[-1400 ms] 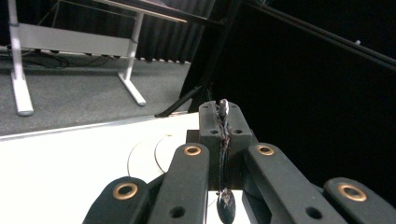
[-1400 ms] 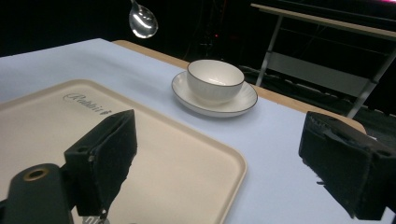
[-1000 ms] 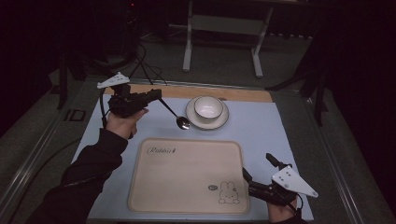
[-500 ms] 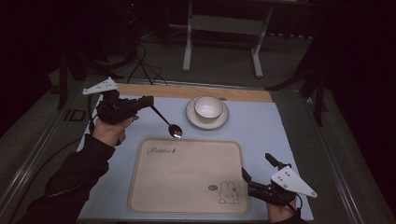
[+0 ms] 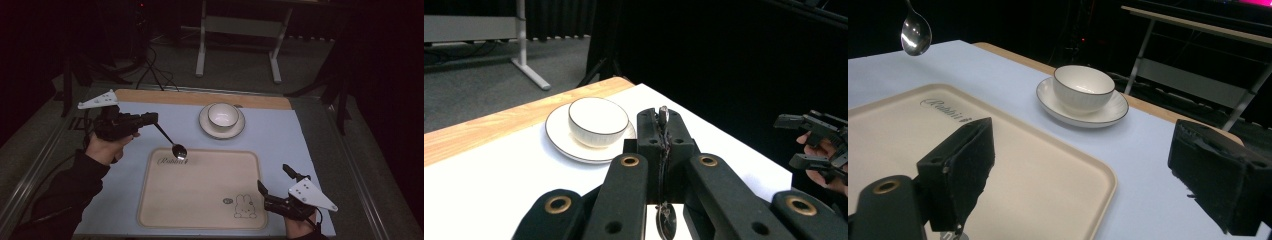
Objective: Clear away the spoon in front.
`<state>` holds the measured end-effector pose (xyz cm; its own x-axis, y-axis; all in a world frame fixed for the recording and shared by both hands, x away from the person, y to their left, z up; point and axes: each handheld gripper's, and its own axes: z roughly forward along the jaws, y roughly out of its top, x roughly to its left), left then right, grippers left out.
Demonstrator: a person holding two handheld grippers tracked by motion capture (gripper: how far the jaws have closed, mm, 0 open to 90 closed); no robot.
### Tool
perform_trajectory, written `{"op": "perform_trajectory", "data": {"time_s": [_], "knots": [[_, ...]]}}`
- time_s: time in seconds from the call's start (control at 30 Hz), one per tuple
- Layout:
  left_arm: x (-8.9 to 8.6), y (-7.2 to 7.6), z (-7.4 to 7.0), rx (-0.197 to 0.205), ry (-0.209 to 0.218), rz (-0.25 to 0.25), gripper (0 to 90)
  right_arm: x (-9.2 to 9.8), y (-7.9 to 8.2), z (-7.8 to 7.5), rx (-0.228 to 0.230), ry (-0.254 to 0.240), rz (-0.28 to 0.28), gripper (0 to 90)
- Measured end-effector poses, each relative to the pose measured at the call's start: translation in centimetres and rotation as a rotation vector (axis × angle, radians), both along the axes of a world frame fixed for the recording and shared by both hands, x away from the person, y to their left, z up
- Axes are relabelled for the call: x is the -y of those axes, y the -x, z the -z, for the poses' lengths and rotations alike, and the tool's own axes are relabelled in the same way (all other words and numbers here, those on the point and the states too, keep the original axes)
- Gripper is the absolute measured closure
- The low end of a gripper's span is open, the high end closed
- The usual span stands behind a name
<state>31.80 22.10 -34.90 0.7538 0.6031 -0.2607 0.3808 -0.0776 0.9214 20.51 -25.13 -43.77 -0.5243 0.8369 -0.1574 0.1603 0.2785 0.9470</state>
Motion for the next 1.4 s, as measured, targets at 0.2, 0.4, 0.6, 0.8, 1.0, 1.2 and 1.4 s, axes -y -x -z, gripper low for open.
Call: {"op": "perform_trajectory", "data": {"time_s": [0.2, 0.4, 0.6, 0.8, 1.0, 1.2, 1.4], "knots": [[-0.3, 0.4, 0.2, -0.001, -0.025, 0.037, 89.3, 0.0, 0.0, 0.0, 0.002, -0.001, -0.002, 11.4], [0.1, 0.8, 0.8, -0.015, -0.069, 0.104, 89.3, -0.1, 0.0, 0.0, -0.001, -0.001, -0.003, 11.3], [0.3, 1.0, 1.7, -0.043, -0.107, 0.165, 89.2, -0.1, 0.0, 0.0, -0.001, 0.001, -0.005, 11.4], [0.5, 1.1, 2.7, -0.080, -0.130, 0.223, 89.2, -0.2, -0.1, 0.0, -0.004, 0.000, -0.007, 11.3], [1.1, 1.2, 3.6, -0.103, -0.178, 0.296, 89.1, -0.3, -0.1, 0.1, -0.004, 0.003, -0.011, 11.3], [2.1, 1.3, 4.2, -0.136, -0.219, 0.388, 89.1, -0.3, -0.1, 0.1, -0.006, 0.002, -0.015, 11.4], [3.6, 1.4, 5.1, -0.159, -0.286, 0.467, 89.1, -0.3, -0.2, 0.1, -0.011, -0.001, -0.015, 11.4]]}}
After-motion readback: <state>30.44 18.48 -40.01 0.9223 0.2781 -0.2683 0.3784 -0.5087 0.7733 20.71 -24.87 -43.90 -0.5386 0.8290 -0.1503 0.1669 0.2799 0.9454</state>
